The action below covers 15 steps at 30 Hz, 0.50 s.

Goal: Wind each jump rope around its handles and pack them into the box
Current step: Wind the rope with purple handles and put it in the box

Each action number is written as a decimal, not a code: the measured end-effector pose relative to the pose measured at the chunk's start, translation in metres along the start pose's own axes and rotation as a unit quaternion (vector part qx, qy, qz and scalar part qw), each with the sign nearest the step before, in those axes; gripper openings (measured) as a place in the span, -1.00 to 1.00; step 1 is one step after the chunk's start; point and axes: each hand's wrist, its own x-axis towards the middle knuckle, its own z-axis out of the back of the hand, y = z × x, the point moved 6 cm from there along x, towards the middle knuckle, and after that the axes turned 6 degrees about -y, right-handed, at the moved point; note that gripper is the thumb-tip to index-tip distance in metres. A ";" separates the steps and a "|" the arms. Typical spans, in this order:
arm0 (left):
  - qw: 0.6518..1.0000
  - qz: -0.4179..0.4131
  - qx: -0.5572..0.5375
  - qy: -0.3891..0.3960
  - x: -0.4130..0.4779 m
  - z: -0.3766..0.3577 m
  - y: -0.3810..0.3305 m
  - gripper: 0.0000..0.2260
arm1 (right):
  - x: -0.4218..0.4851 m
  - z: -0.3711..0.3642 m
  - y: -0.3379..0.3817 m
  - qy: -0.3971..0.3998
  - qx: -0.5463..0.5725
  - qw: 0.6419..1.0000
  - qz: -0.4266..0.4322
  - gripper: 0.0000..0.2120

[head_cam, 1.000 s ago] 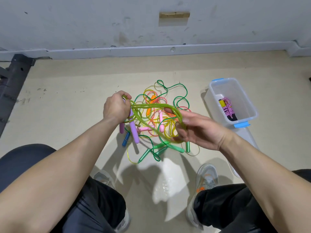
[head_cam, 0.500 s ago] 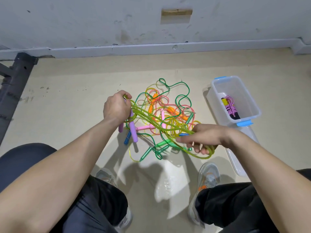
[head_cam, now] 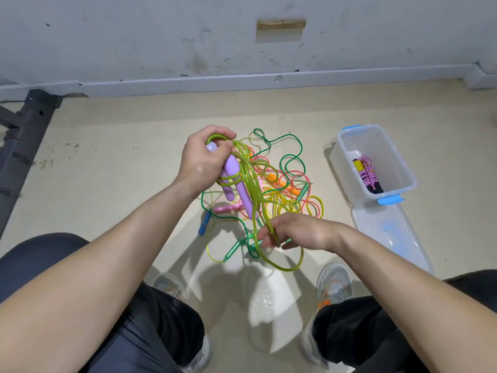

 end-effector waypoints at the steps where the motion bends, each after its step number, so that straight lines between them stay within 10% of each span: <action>1: 1.000 0.003 -0.009 0.002 -0.001 0.000 -0.002 -0.86 | 0.001 0.000 0.001 -0.013 0.006 1.000 0.010 -0.72; 7: 0.999 0.007 -0.034 0.011 -0.002 -0.001 -0.012 -0.86 | 0.007 0.003 -0.005 -0.062 0.074 0.995 0.023 -0.81; 15: 0.999 0.015 -0.042 0.011 -0.005 -0.004 -0.015 -0.86 | -0.014 0.028 0.030 -0.340 -0.223 0.903 0.141 -0.44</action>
